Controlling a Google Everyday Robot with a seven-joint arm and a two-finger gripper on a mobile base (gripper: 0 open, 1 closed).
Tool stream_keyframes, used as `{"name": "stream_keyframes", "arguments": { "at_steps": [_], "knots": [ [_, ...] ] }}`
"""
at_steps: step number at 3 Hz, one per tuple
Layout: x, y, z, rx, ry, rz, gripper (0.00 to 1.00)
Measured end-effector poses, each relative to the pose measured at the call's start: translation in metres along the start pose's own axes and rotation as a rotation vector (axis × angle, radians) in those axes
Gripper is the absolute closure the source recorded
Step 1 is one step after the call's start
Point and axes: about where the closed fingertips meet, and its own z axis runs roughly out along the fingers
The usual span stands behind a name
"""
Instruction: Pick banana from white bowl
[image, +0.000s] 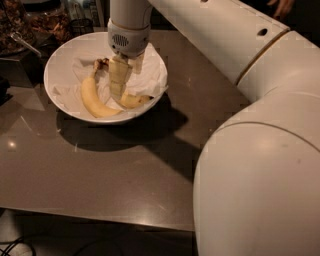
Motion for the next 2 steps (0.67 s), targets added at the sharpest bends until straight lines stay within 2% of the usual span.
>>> {"name": "stream_keyframes", "arguments": {
  "at_steps": [2],
  "knots": [
    [-0.0059,-0.0053,0.0198,-0.017,0.036,0.021,0.48]
  ]
}}
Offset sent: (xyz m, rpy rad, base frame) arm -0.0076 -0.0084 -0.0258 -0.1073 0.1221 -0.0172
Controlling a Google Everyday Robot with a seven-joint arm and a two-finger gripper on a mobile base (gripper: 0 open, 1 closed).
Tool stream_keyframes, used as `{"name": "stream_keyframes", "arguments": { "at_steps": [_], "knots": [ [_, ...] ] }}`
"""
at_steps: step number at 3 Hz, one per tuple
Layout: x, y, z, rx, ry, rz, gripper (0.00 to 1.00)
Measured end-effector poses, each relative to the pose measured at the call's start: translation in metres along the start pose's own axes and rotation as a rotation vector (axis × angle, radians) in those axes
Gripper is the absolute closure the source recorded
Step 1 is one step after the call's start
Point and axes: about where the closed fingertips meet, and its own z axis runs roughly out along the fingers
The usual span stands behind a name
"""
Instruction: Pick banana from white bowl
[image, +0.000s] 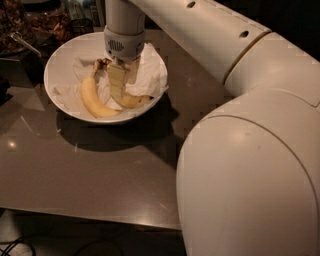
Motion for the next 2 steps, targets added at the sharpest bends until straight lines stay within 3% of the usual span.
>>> {"name": "stream_keyframes", "arguments": {
  "at_steps": [2],
  "knots": [
    [0.0,-0.002,0.022,-0.027,0.036,0.013,0.49]
  ]
}}
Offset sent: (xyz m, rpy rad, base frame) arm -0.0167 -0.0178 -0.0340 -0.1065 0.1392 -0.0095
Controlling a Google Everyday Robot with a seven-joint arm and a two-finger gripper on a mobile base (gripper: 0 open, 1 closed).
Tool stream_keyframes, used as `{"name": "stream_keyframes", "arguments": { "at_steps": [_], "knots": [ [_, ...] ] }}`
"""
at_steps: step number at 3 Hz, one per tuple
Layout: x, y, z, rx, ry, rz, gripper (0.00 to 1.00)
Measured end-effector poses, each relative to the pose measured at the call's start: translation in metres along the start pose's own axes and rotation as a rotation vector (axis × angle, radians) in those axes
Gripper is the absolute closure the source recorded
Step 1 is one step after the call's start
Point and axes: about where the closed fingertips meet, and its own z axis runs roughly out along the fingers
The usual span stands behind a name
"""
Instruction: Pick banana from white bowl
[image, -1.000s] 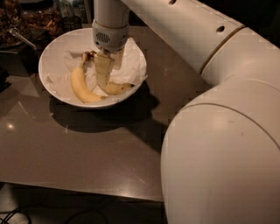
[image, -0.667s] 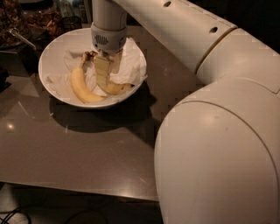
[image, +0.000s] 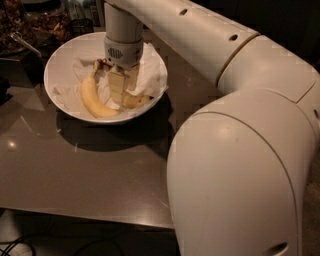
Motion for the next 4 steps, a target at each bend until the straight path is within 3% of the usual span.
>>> {"name": "stream_keyframes", "arguments": {
  "at_steps": [2,3,4],
  "knots": [
    [0.007,-0.003,0.028,-0.027,0.047,0.029,0.55],
    [0.01,-0.003,0.032,-0.028,0.057,0.037,0.73],
    [0.013,-0.002,0.033,-0.021,0.05,0.046,0.97]
  ]
}}
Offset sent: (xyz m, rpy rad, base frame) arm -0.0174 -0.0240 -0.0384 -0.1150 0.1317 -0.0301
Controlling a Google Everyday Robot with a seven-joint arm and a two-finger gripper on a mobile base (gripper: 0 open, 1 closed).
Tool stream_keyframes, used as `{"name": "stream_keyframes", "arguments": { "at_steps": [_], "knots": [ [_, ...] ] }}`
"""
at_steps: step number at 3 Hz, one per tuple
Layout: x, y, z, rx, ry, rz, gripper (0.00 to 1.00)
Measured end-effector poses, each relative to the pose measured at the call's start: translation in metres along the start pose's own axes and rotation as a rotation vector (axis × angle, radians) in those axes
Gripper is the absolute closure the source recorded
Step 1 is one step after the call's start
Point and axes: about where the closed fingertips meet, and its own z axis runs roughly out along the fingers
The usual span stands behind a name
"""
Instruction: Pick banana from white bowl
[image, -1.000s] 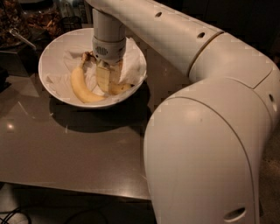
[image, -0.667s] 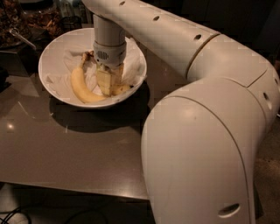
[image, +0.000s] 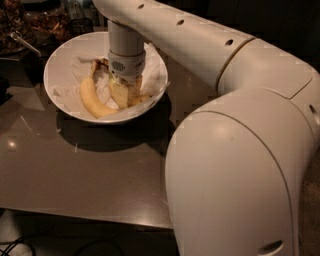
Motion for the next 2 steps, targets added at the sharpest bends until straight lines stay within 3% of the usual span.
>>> {"name": "stream_keyframes", "arguments": {
  "at_steps": [2],
  "knots": [
    [0.0,0.002,-0.011,0.012,-0.038,-0.015,1.0]
  ]
}}
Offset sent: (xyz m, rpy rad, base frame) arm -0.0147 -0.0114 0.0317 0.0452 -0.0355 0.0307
